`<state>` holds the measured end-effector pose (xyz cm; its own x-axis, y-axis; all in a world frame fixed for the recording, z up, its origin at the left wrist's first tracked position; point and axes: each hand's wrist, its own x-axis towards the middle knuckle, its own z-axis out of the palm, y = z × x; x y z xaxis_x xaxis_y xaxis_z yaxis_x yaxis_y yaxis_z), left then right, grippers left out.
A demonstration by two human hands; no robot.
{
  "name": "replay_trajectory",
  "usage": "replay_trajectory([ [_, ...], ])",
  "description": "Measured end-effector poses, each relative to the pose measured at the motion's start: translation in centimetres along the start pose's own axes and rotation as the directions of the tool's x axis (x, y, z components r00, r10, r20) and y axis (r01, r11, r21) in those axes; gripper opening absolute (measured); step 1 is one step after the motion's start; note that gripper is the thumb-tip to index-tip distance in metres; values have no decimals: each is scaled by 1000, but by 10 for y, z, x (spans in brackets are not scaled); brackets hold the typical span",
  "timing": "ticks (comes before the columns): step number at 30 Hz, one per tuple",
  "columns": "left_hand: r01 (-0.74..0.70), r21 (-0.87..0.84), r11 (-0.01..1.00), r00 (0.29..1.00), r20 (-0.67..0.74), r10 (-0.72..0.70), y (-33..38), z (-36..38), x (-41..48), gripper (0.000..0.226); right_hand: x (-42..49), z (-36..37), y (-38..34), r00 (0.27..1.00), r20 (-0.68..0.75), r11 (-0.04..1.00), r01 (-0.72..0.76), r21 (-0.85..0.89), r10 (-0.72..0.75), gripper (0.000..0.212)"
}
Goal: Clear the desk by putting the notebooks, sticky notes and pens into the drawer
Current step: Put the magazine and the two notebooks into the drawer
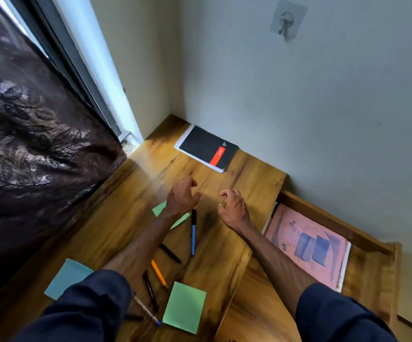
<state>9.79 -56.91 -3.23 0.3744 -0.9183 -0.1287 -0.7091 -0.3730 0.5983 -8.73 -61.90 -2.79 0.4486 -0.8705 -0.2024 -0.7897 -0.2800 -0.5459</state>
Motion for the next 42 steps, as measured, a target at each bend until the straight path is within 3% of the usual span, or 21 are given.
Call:
replay_trajectory([
  [7, 13, 289, 957, 987, 150, -59, -18, -2, 35, 51, 67, -3, -10, 997, 42, 992, 63, -110, -58, 41],
  [12, -98, 567, 818, 983, 182, -8, -17, 5, 47, 54, 111, -8, -16, 990, 107, 976, 109, -191, -89, 63],
  [17, -117, 629, 769, 986, 163, 17, -14, 6, 52, 41, 125, 4, -11, 968, 240, 941, 151, -305, -77, 72],
  [21, -140, 632, 762, 986, 160, 48, -13, 2, 52, 35, 109, 11, 1, 967, 230, 928, 179, -326, -106, 72],
  [24, -146, 594, 791, 984, 170, 54, -11, -4, 54, 37, 92, 12, 8, 972, 211, 923, 173, -345, -103, 74],
  [26, -93, 524, 846, 990, 138, 23, -9, -8, 55, 26, 79, 13, 13, 975, 204, 929, 156, -336, -90, 74],
  [29, 157, 287, 945, 987, -78, -140, -6, -10, 64, 15, 63, 12, 20, 975, 201, 926, 157, -343, -91, 73],
  [31, 191, 149, 970, 974, -155, -168, -3, -10, 75, 30, 56, 10, 24, 972, 215, 929, 168, -330, -99, 73],
  [34, 192, 189, 963, 981, -19, -192, 5, -13, 93, 55, 51, 5, 28, 967, 235, 938, 174, -301, -104, 73],
  [38, 248, 253, 935, 967, 1, -256, 4, -11, 109, 52, 46, 1, 30, 963, 251, 943, 168, -288, -96, 71],
  [42, 381, -209, 901, 921, -4, -390, 4, -17, 106, 44, 42, 1, 36, 969, 227, 956, 157, -249, -99, 63],
])
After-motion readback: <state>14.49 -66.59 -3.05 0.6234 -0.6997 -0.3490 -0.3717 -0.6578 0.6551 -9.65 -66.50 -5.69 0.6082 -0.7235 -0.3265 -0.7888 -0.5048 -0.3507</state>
